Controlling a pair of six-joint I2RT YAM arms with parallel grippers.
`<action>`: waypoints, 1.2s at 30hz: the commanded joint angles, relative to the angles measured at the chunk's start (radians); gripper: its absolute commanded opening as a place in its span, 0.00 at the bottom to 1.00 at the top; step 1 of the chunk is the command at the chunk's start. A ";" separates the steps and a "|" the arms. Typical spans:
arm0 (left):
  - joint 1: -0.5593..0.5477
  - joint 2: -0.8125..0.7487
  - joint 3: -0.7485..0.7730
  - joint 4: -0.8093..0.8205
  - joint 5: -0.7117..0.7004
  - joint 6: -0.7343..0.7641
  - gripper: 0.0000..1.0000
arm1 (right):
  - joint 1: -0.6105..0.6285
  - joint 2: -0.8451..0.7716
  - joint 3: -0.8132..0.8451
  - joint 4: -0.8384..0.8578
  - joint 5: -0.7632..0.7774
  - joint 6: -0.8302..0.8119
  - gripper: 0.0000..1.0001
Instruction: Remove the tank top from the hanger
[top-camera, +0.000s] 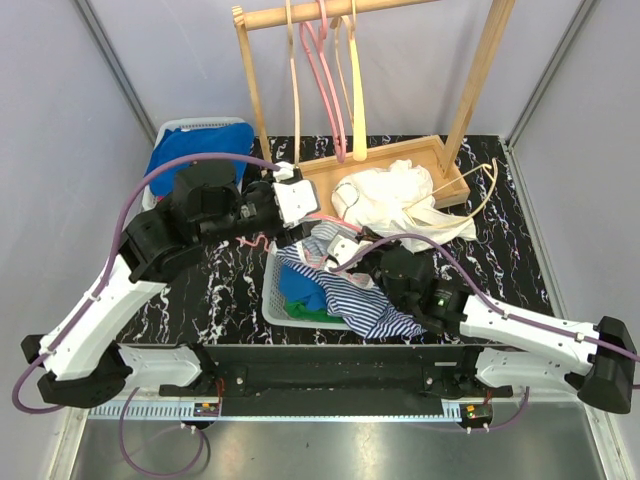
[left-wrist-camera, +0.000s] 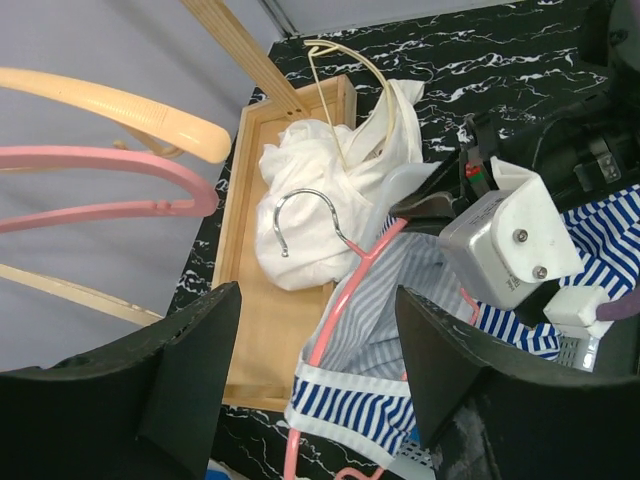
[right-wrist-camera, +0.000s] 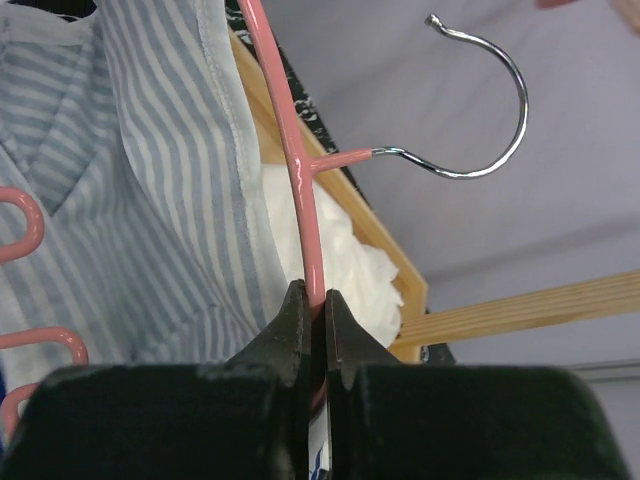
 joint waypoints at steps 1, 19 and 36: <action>0.003 0.012 0.038 -0.022 0.064 0.023 0.70 | 0.022 -0.030 0.106 0.199 0.100 -0.167 0.00; 0.003 0.084 0.121 -0.063 0.047 0.092 0.71 | 0.229 -0.010 0.176 0.312 0.111 -0.469 0.00; 0.002 0.053 0.069 -0.099 0.079 0.060 0.50 | 0.240 -0.017 0.257 0.441 0.085 -0.620 0.00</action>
